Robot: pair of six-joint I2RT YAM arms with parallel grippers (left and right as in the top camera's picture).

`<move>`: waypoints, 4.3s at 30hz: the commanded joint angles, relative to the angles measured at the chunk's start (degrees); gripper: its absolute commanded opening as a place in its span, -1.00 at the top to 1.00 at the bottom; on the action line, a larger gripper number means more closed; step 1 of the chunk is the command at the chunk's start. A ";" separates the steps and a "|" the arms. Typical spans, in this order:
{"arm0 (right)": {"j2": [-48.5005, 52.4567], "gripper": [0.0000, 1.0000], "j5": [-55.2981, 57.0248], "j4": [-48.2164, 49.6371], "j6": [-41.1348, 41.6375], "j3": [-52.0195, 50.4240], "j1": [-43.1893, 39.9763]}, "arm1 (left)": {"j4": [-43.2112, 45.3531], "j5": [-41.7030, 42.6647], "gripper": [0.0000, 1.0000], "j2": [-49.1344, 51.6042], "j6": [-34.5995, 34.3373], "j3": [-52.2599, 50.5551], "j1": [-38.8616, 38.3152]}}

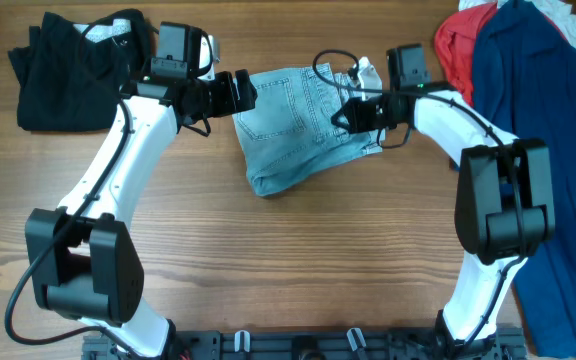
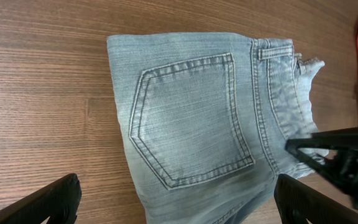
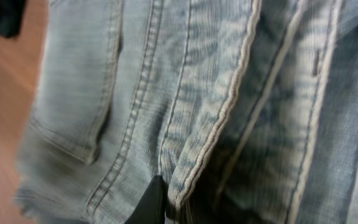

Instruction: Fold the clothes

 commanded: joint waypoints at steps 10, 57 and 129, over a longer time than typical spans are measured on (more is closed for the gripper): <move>-0.48 0.91 0.24 -25.68 -5.64 31.28 3.37 | -0.55 -3.10 -0.99 -1.27 1.11 1.05 3.54; 13.05 -0.69 22.99 -16.26 -0.48 17.81 -12.79 | -3.89 -5.70 -1.00 -1.27 1.18 1.05 5.51; 7.08 -0.98 12.59 -17.81 9.33 27.87 -11.87 | 2.99 -41.66 -0.99 12.13 8.31 -12.39 -2.93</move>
